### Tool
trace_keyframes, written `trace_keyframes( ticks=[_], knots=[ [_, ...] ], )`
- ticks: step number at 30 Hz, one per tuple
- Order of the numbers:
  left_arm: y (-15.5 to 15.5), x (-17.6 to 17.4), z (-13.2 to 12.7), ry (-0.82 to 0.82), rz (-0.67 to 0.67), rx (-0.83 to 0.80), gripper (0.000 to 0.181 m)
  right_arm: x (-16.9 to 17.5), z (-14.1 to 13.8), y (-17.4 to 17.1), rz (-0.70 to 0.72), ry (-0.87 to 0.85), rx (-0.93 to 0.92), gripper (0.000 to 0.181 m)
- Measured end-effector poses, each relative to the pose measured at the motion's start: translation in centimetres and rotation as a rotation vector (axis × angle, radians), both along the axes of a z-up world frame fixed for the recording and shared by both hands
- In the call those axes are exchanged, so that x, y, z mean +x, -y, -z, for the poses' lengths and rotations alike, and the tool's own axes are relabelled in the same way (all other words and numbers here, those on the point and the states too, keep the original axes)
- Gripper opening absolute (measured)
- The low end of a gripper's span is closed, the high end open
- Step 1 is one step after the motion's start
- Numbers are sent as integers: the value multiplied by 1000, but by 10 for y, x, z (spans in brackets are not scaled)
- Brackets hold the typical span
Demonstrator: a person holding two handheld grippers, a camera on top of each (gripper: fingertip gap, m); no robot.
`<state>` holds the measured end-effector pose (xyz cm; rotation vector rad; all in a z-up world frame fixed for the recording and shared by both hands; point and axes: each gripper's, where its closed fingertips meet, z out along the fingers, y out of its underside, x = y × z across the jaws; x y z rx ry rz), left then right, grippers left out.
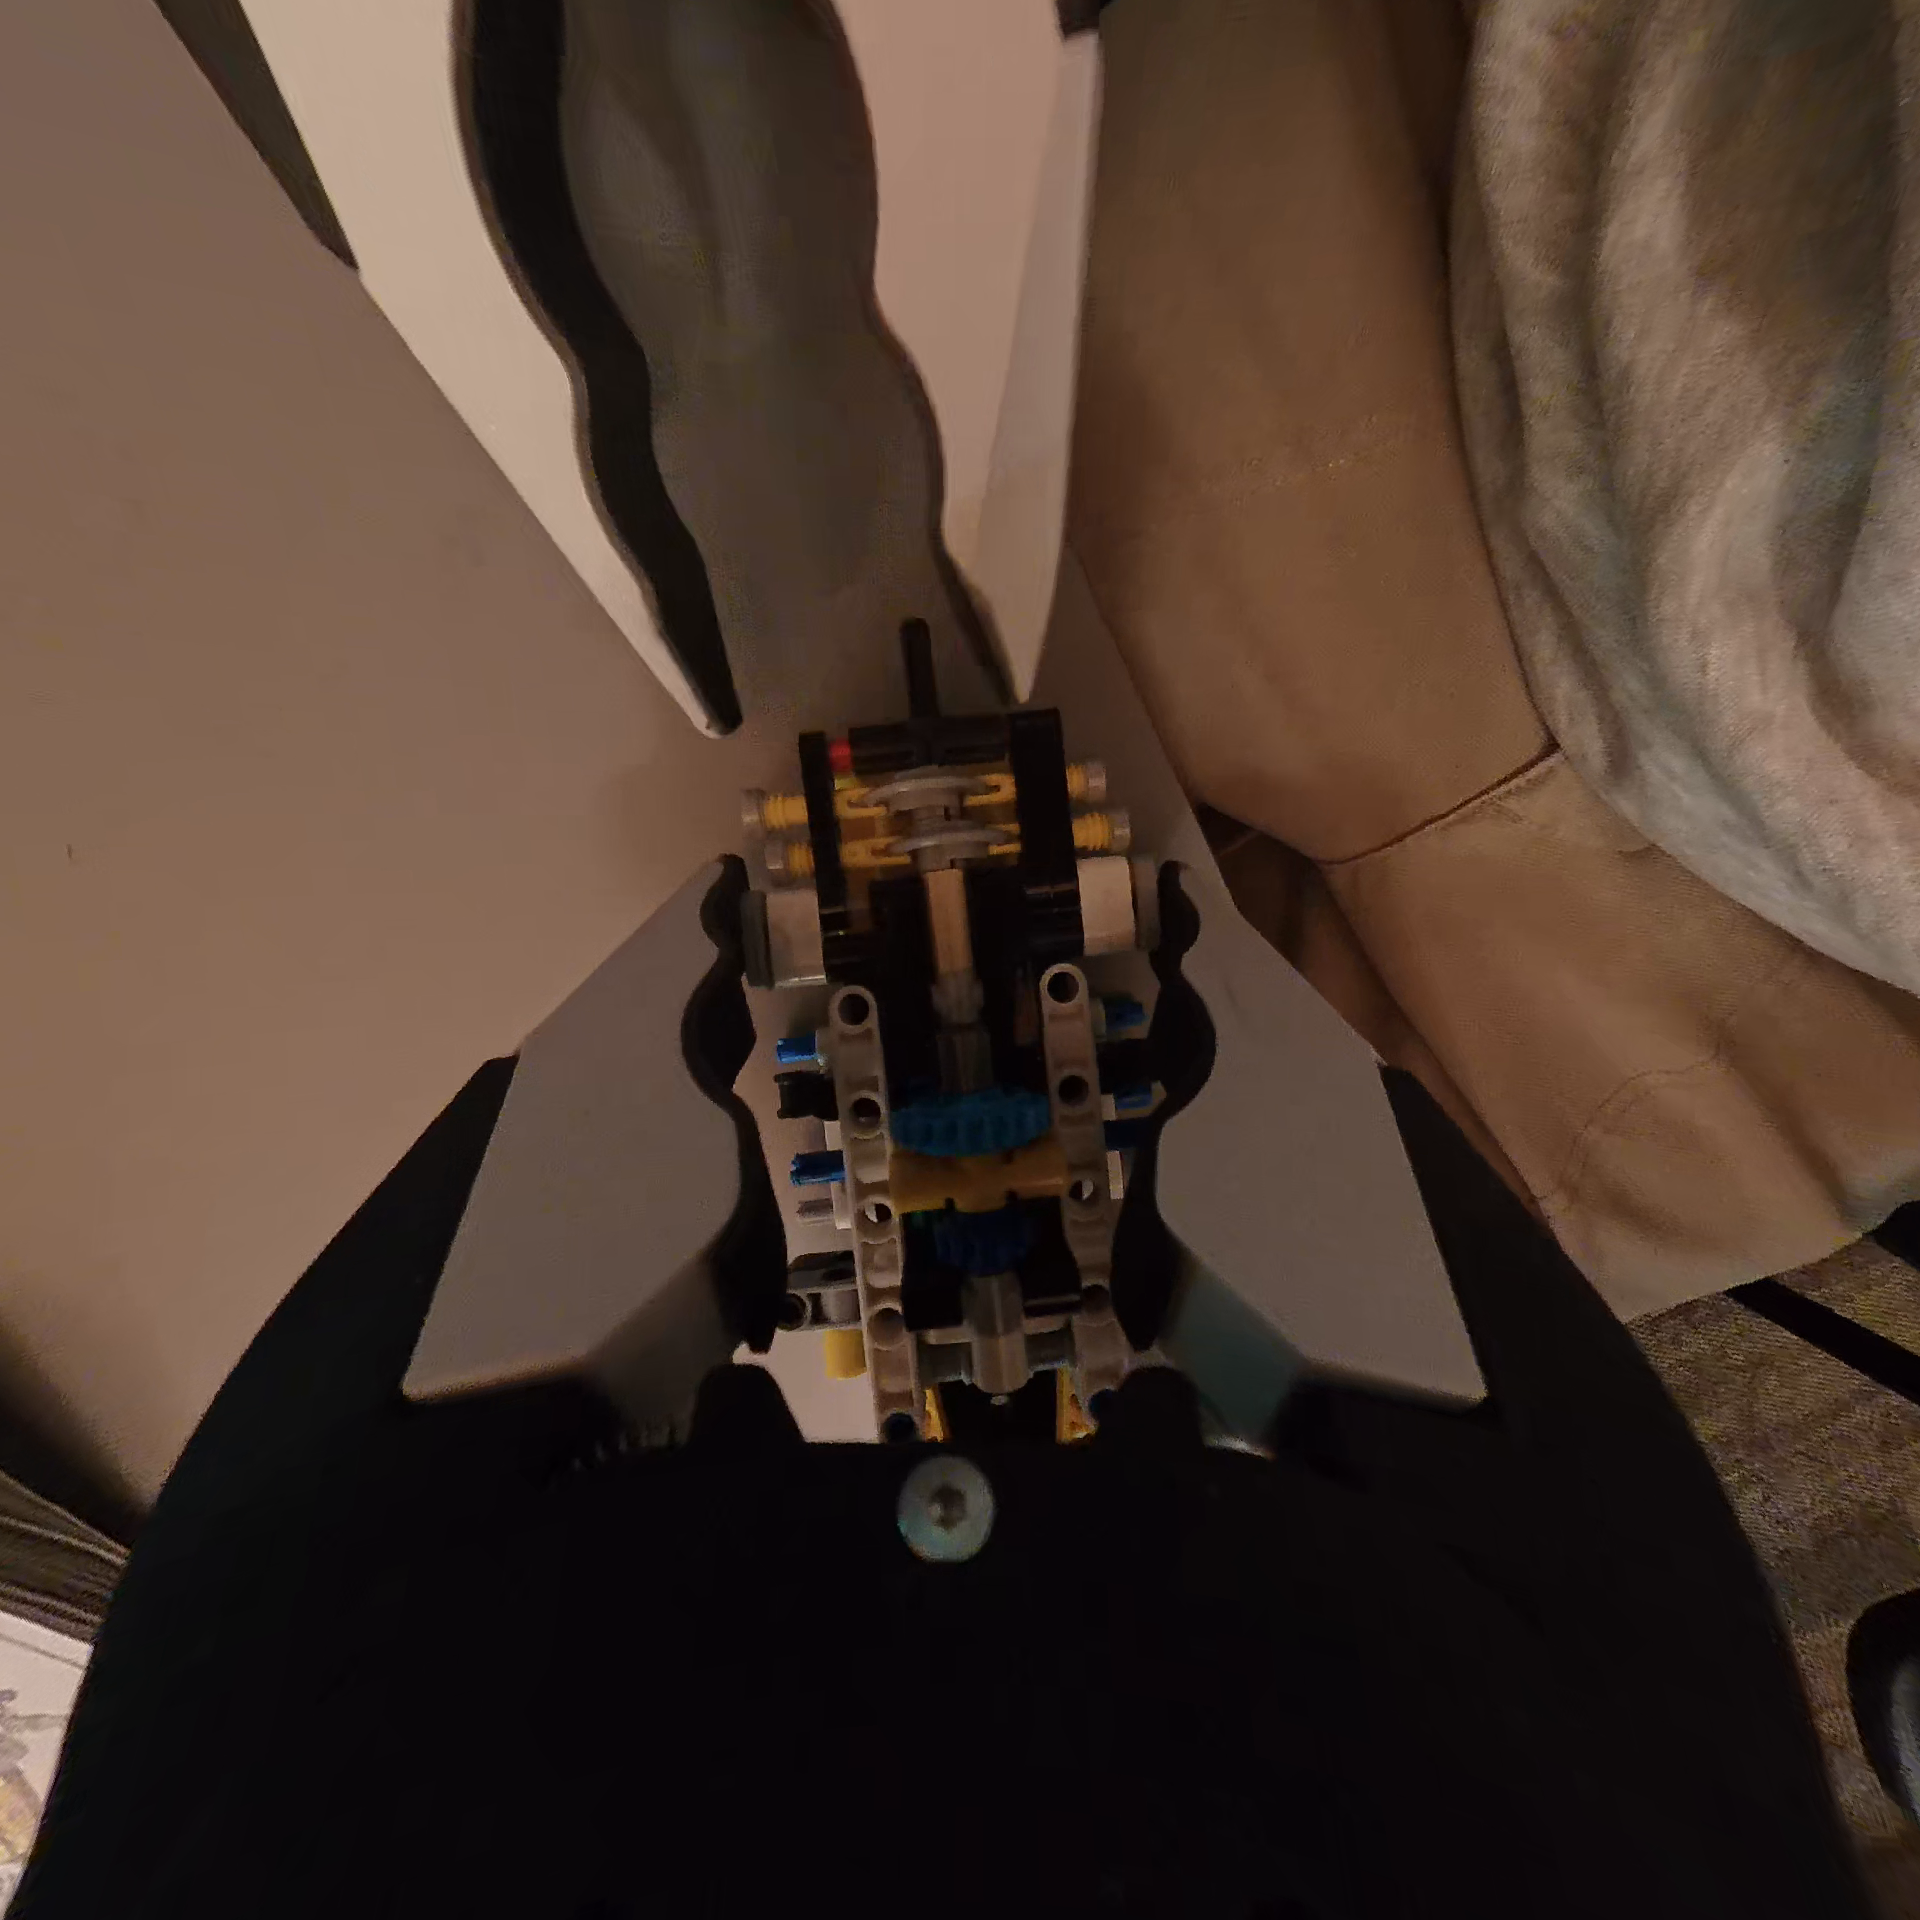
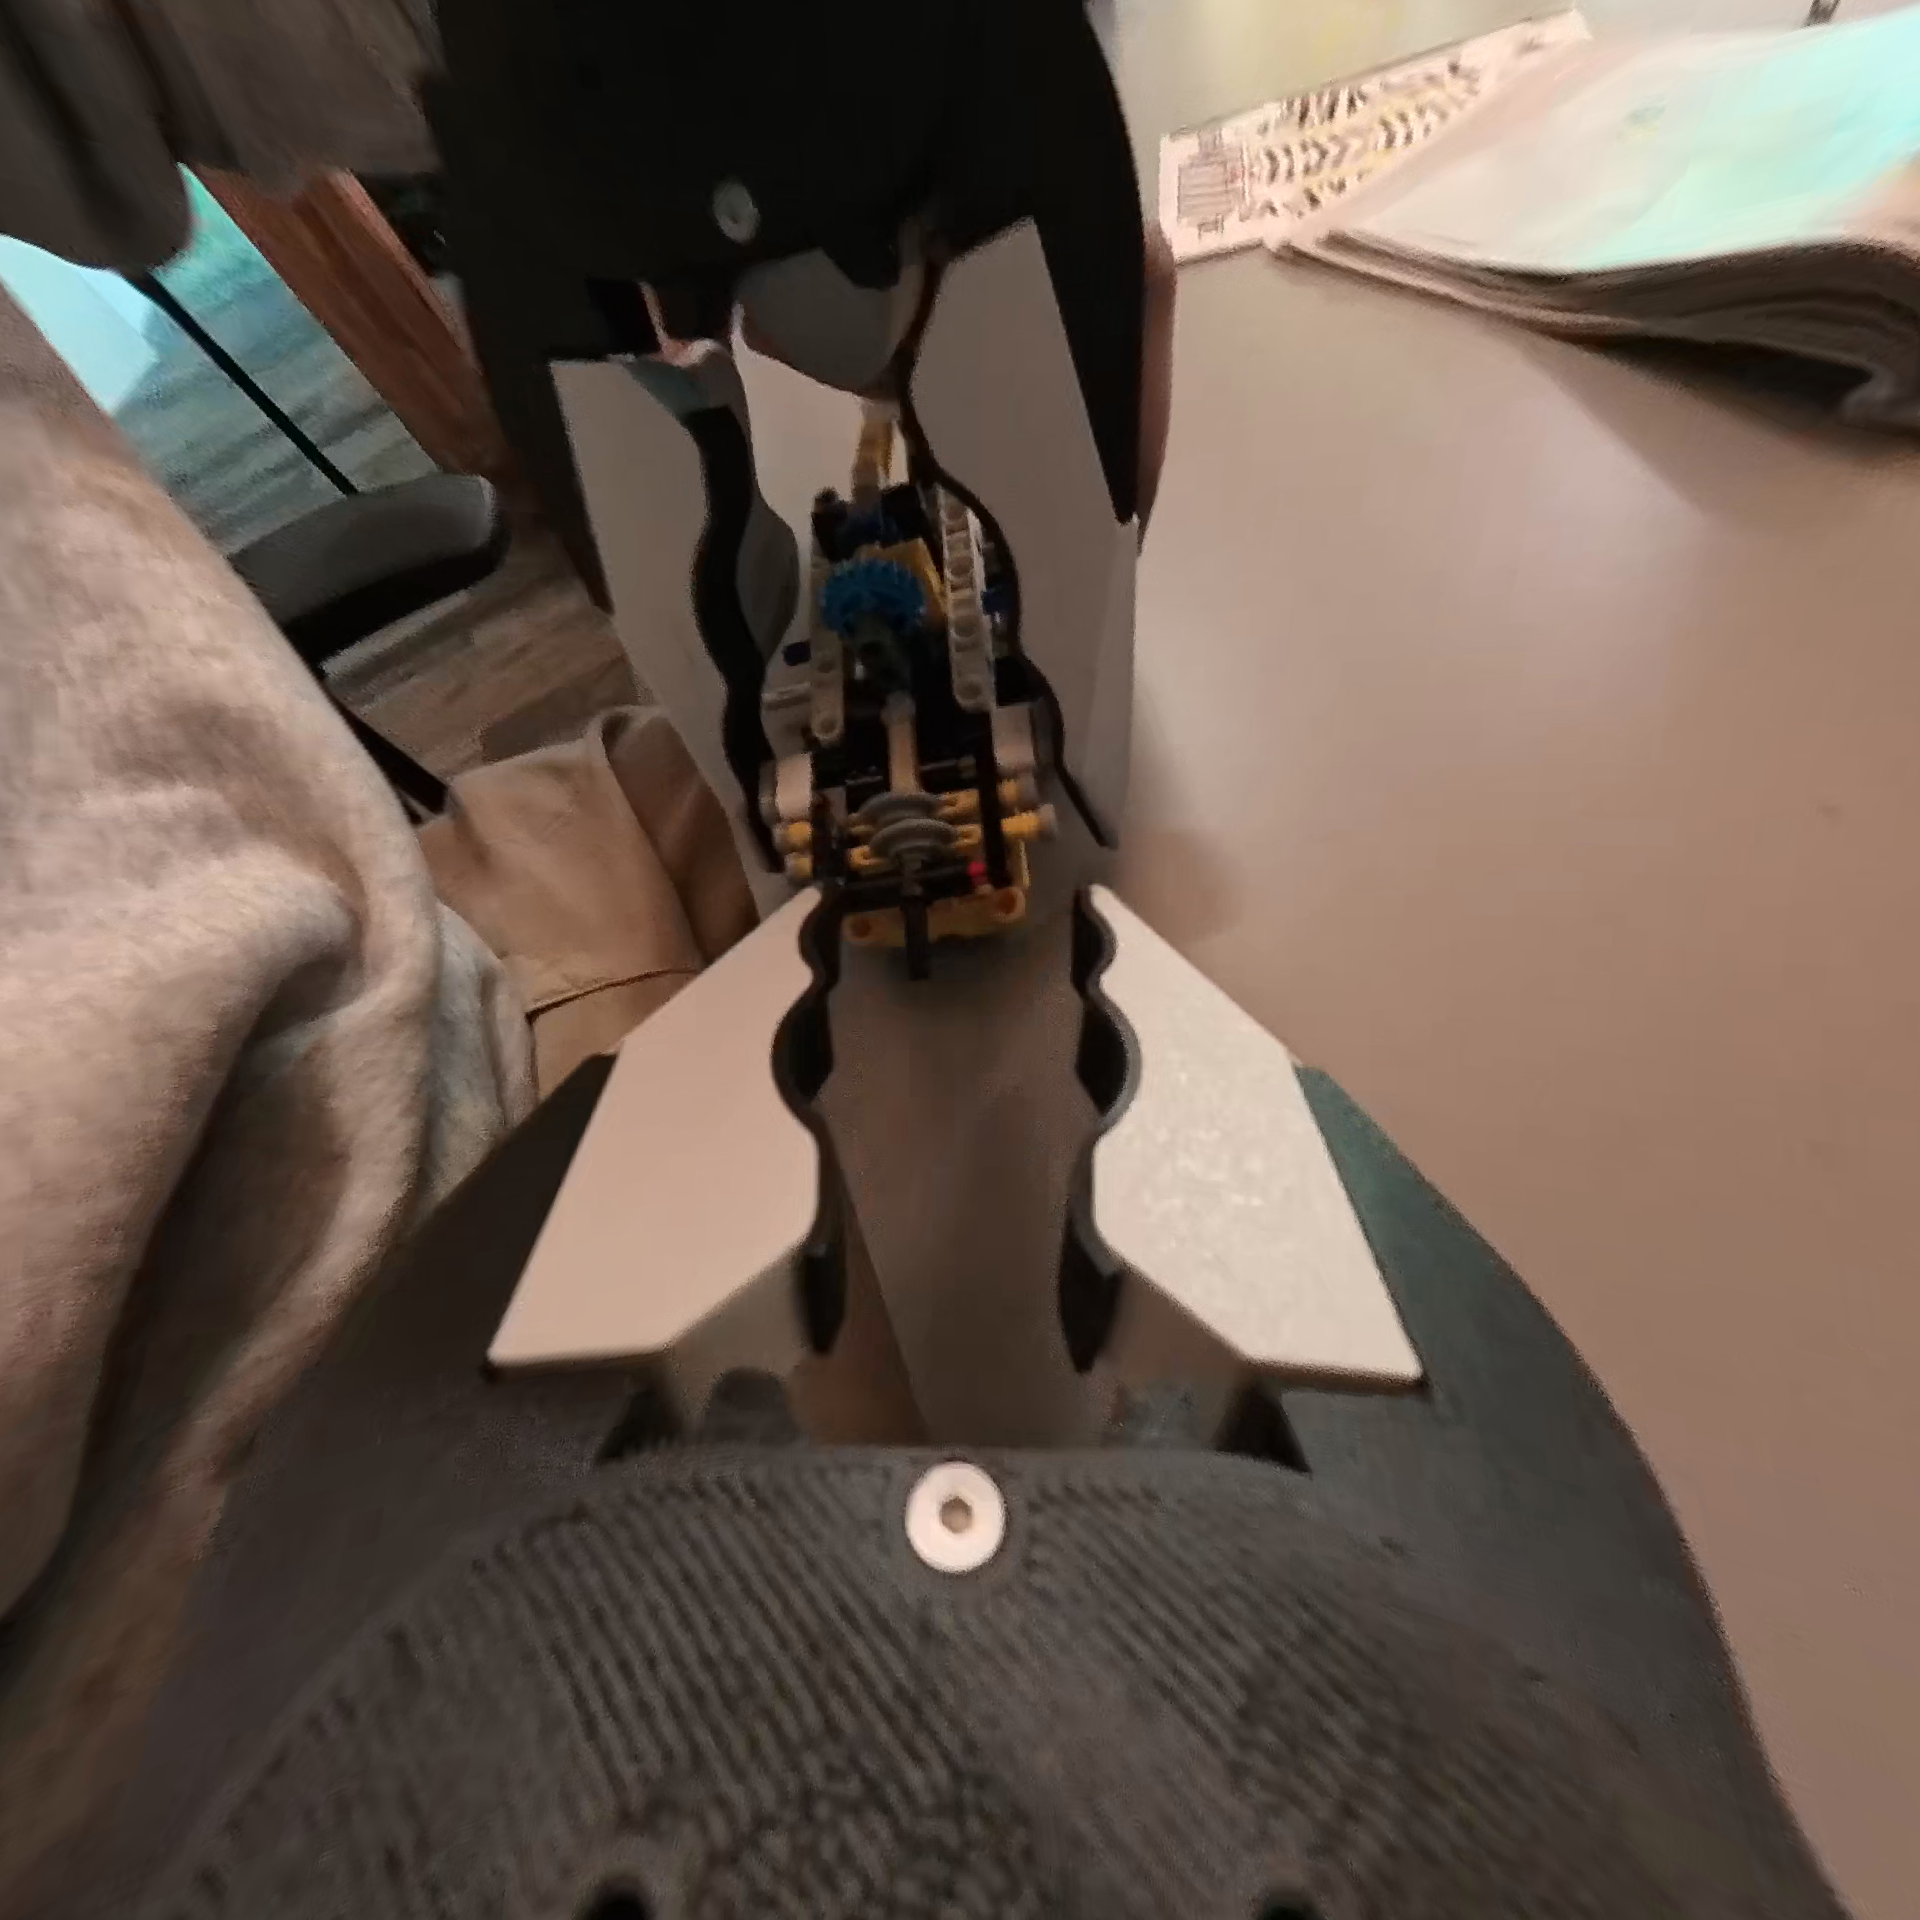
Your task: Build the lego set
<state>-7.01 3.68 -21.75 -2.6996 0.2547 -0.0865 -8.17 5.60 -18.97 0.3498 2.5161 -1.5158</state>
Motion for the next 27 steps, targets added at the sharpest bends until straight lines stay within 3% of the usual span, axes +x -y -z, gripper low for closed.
trace_keyframes(
  ticks=[4, 20, 27],
  knots=[
    [-1, 0, 0, 9, -9, 6, 79, 8, -15, 1, -39, -30, -87, 50],
    [-2, -2, -1, 23, -39, 39, 78, 9, -2, 5, -25, -97, -6, 48],
    [-3, -1, -2, 23, -37, 44, 78, 7, -1, 4, -1, -121, 3, 39]
  ],
)
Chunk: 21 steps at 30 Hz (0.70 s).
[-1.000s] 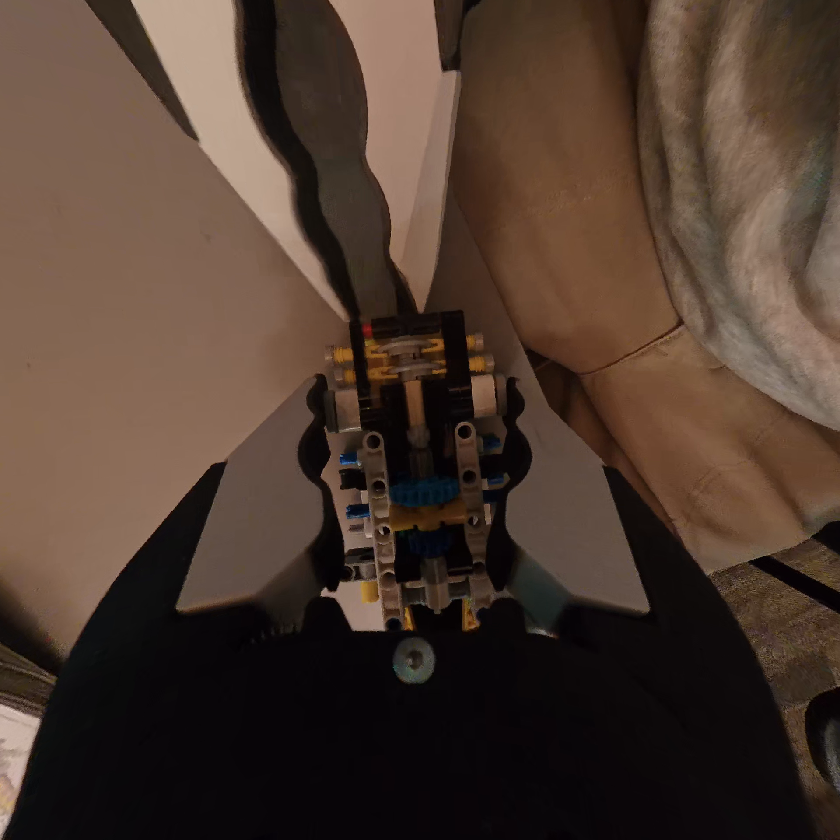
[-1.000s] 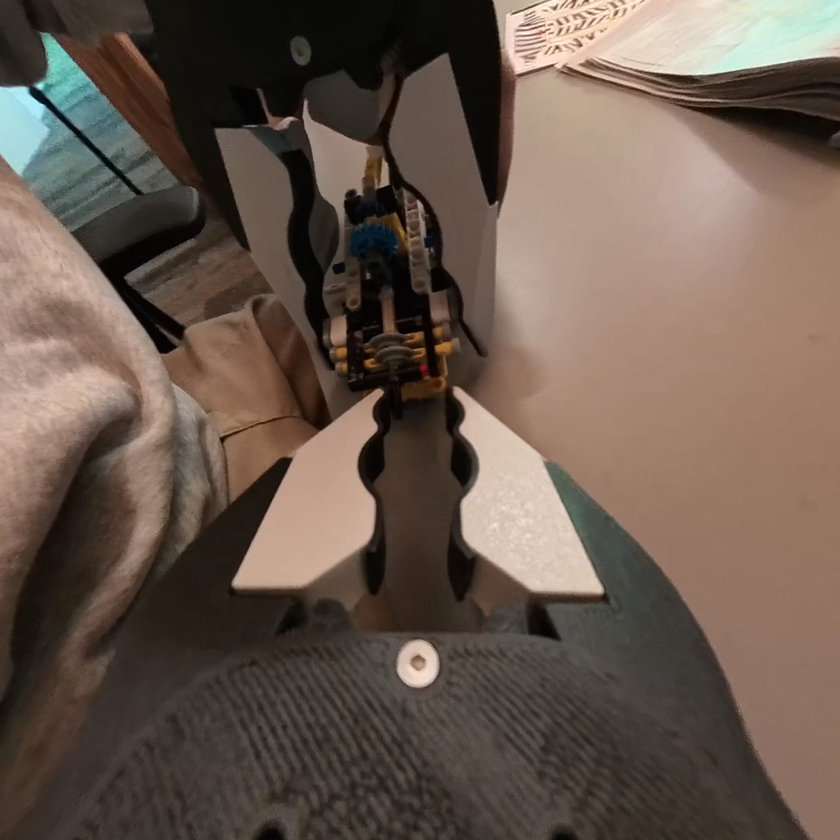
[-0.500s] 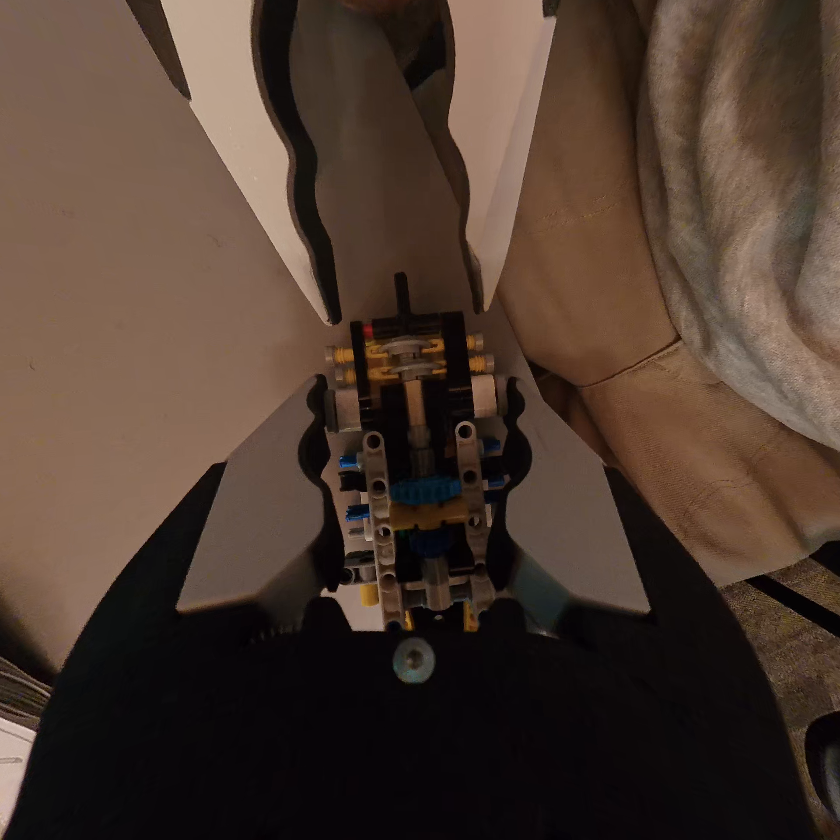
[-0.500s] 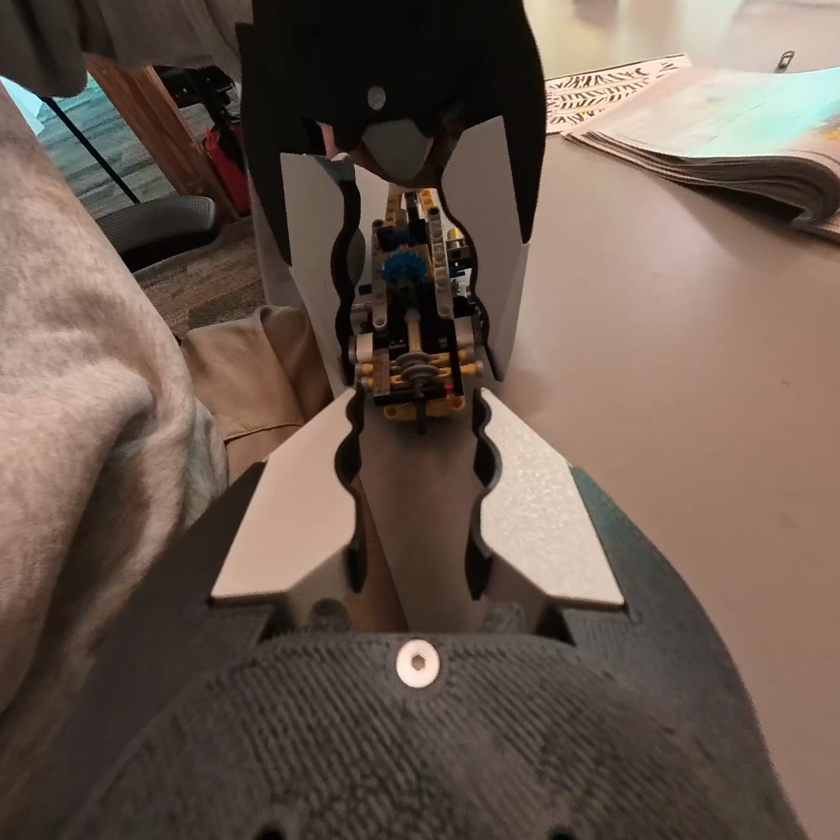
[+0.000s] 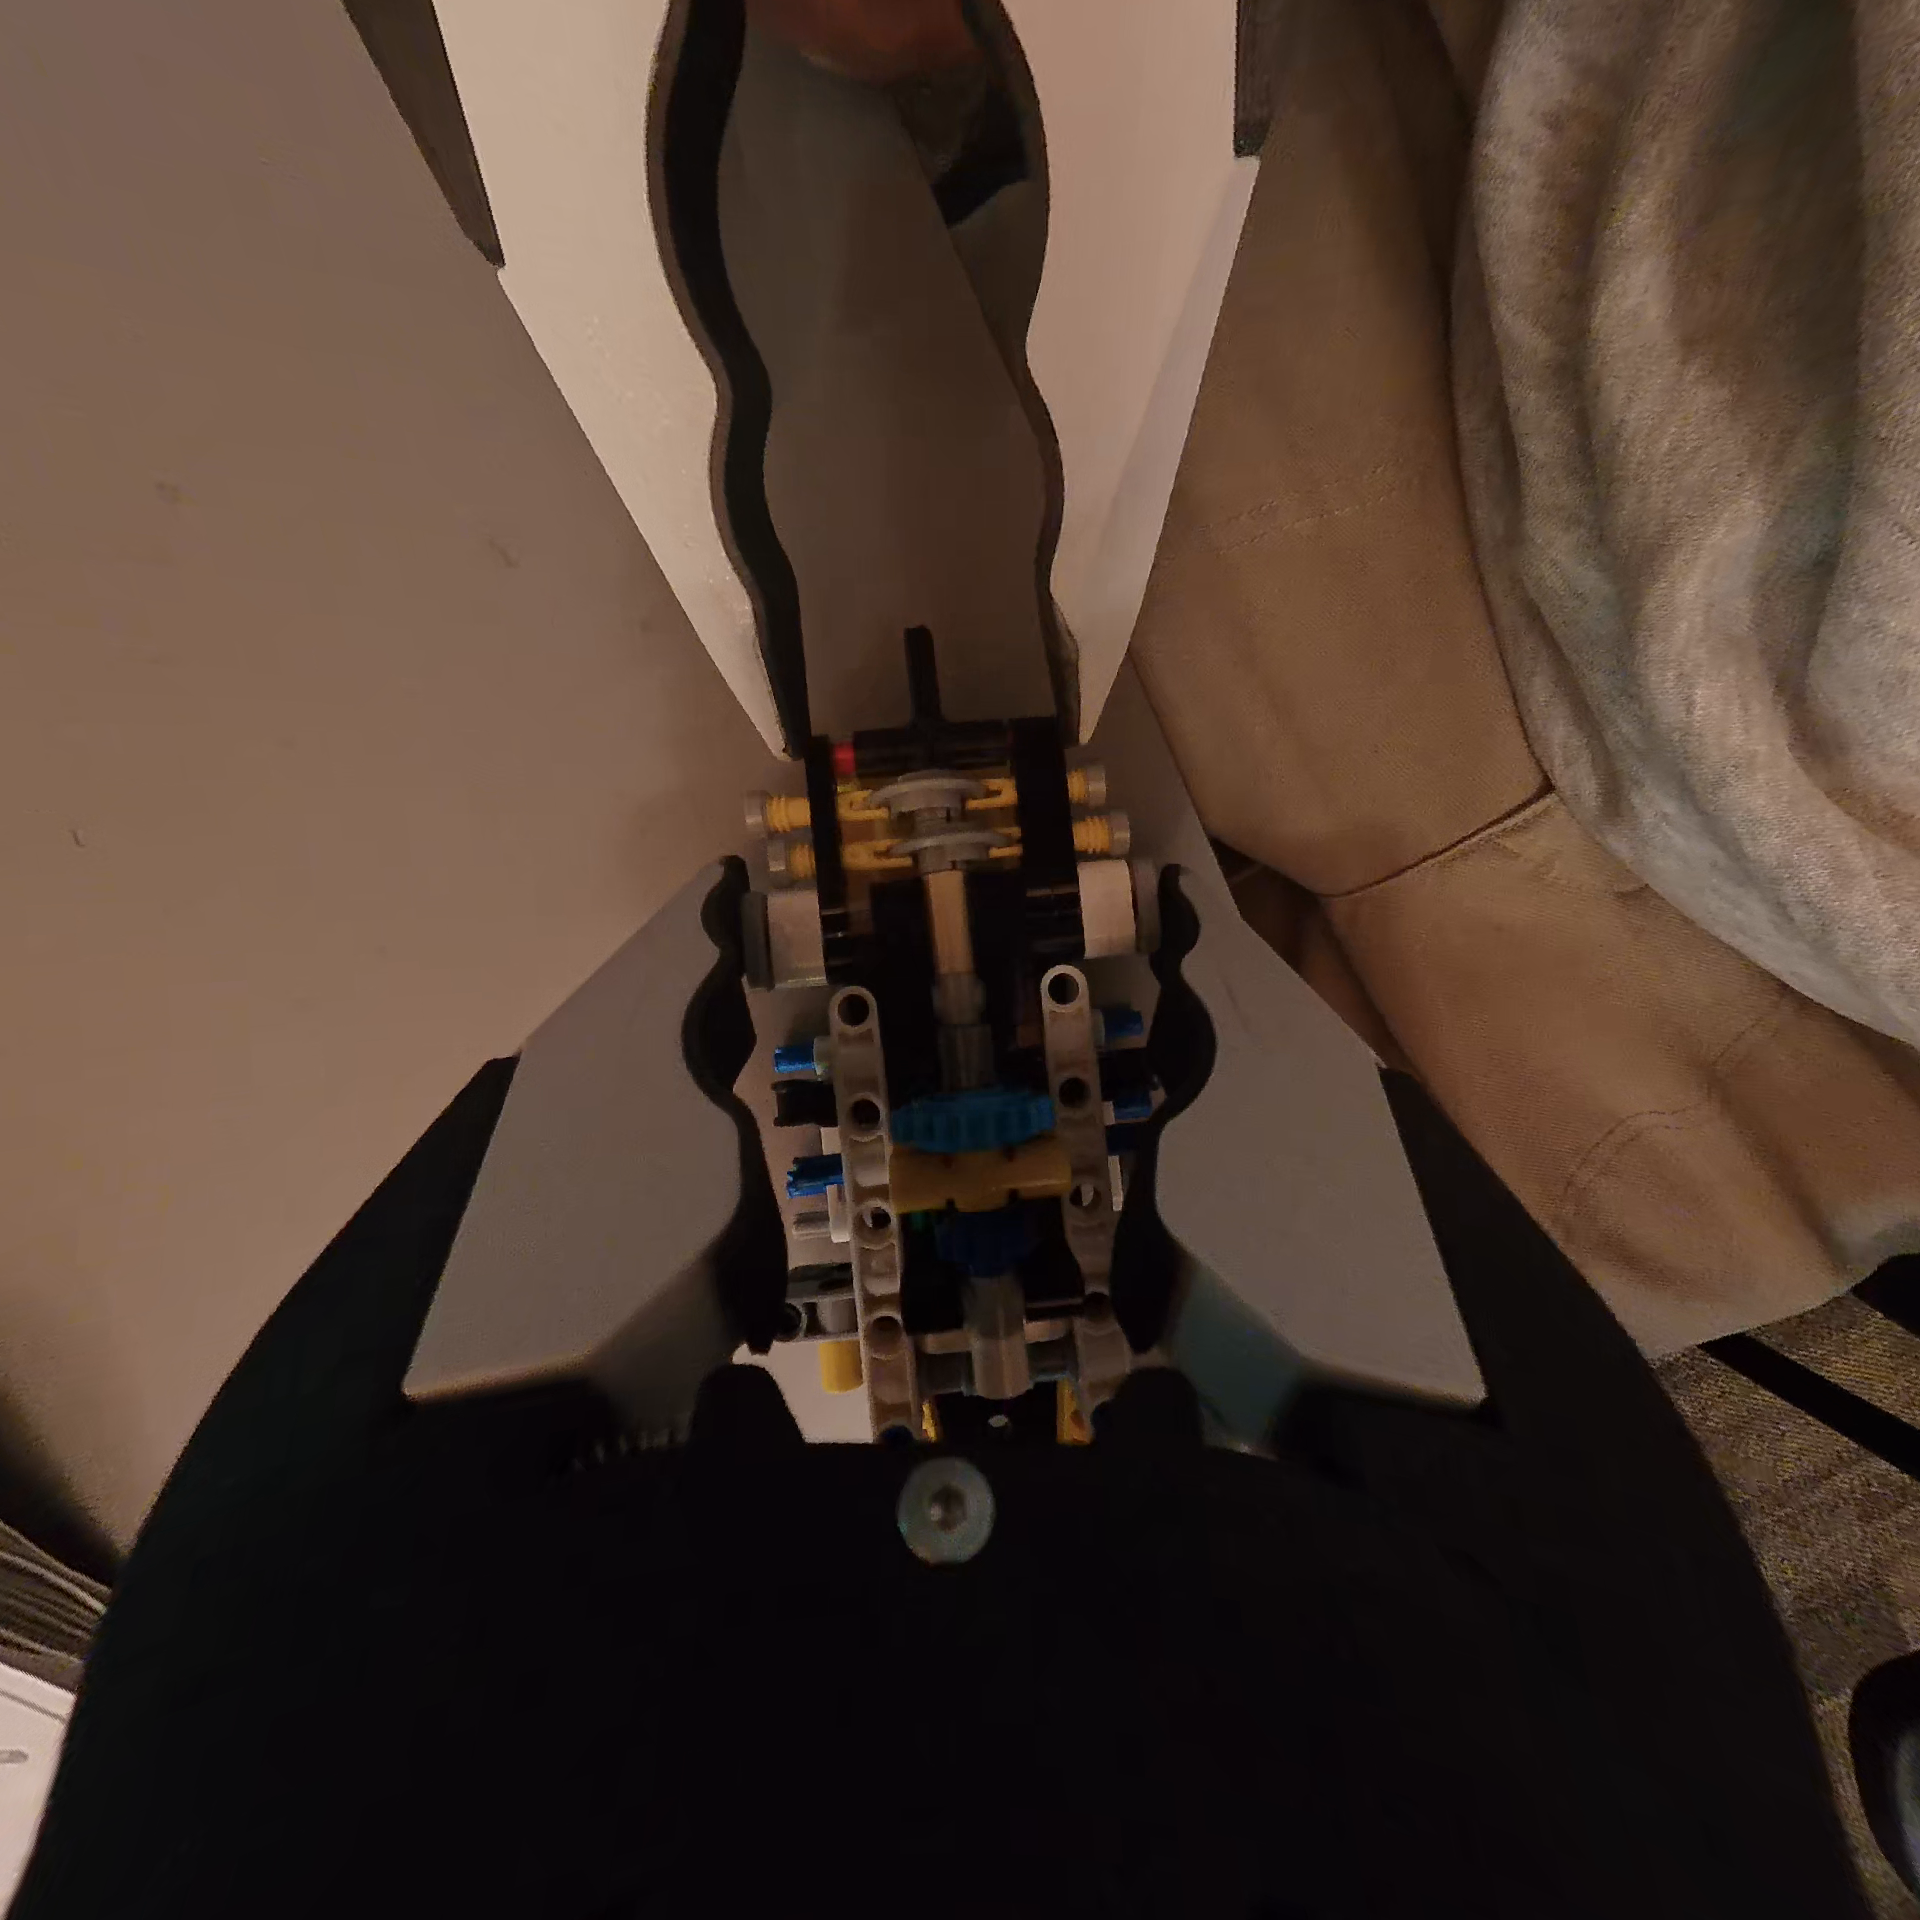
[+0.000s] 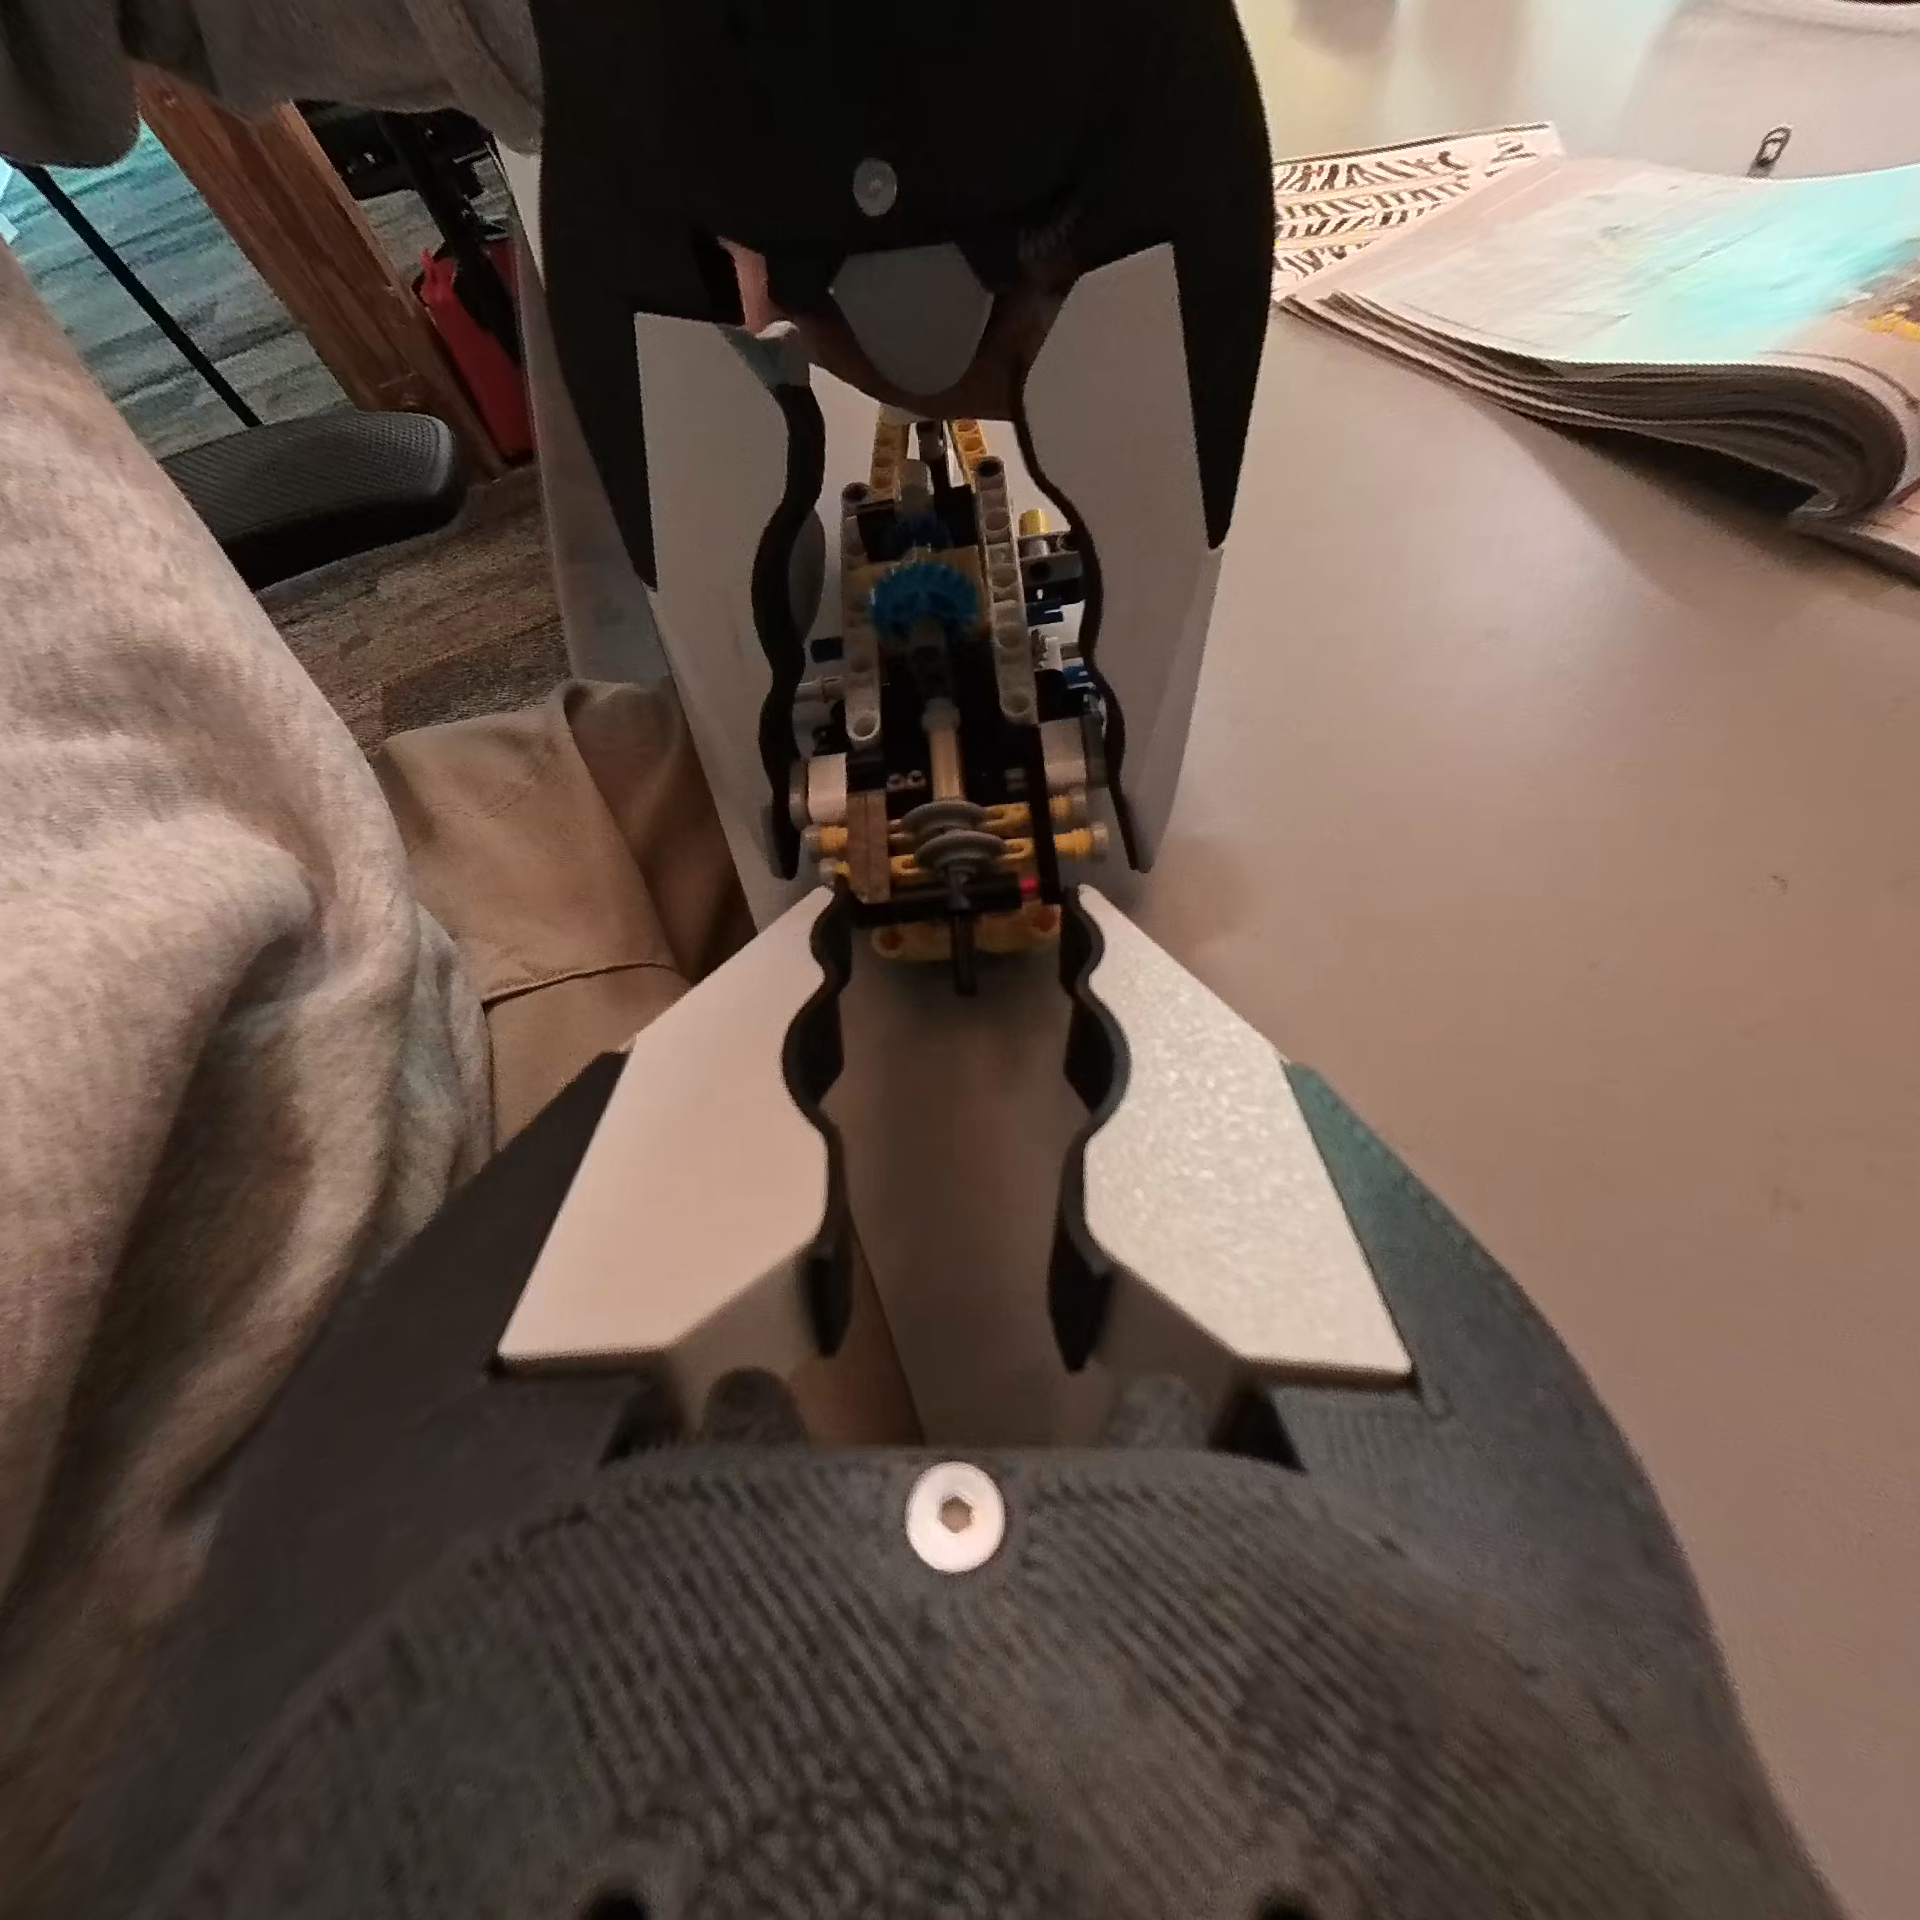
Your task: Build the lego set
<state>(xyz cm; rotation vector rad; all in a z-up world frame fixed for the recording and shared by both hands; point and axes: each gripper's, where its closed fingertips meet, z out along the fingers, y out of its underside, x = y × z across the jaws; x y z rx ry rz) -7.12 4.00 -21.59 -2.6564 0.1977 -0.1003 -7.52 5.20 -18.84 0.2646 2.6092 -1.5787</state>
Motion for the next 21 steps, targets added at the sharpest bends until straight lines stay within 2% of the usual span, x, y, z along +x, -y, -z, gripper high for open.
trace_keyframes(
  ticks=[21],
  knots=[
    [1, 0, 0, 4, -9, 6, 77, 0, 1, 0, 11, -23, 10, 38]
  ],
)
